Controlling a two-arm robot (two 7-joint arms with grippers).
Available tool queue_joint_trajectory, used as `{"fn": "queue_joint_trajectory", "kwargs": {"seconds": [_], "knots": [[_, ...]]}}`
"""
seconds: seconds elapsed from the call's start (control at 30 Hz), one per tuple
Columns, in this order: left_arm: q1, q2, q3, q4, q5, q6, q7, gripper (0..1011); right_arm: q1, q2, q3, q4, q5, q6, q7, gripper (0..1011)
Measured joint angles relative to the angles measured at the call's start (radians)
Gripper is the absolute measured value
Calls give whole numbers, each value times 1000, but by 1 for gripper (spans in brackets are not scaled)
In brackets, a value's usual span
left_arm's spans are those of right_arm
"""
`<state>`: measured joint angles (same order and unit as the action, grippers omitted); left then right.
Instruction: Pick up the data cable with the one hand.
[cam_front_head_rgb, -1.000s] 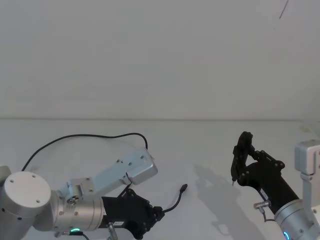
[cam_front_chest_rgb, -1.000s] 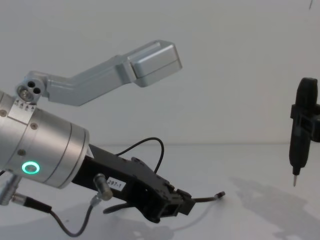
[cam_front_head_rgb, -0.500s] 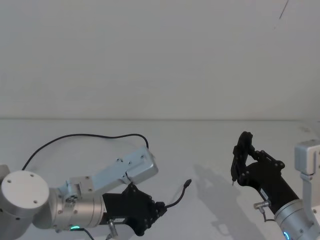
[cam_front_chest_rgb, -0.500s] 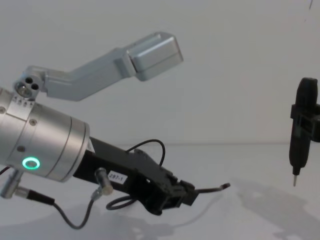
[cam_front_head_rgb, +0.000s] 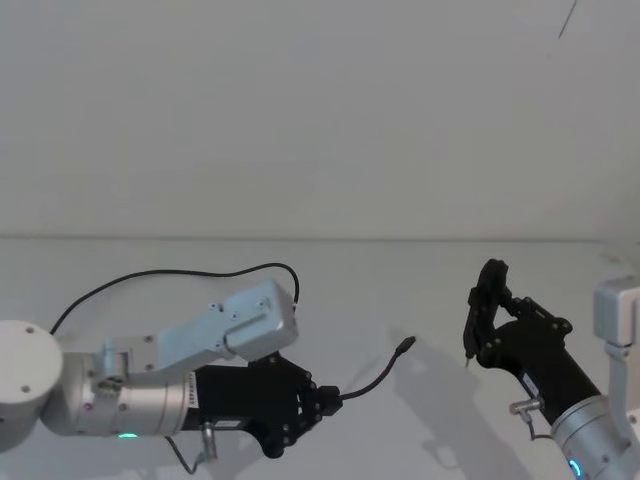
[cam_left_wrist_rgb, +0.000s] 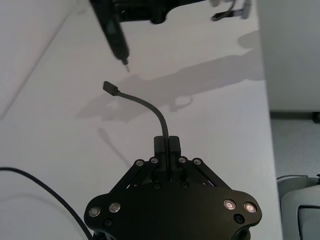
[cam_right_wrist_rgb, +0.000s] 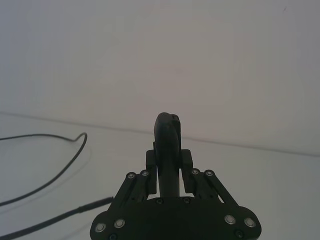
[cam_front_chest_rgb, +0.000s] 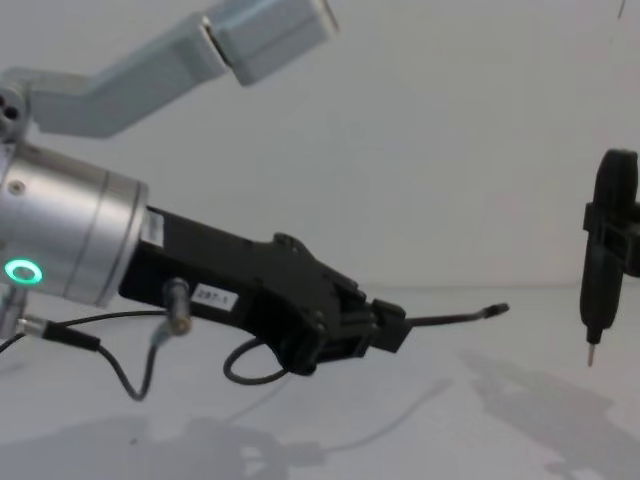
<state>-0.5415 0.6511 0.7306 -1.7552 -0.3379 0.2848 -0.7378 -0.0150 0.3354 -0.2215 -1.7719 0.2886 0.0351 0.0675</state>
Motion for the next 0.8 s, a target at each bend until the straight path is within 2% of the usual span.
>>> {"fn": "queue_joint_trajectory", "kwargs": {"seconds": [0.13,0.37,0.6,0.8], "knots": [[-7,19,-7,0,-23,-43,-47,42,0,-1,10,-18,9,4,5,283],[-14,44,-20,4,-64,-63,-92,42,4,4,33,-69,34,18,23,283],[-19,57,-27,12,-90,-69,-114,42,8,10,68,-127,92,58,51,283],[-22,65,-32,17,-106,-72,-128,42,14,8,96,-160,165,122,70,283]]}}
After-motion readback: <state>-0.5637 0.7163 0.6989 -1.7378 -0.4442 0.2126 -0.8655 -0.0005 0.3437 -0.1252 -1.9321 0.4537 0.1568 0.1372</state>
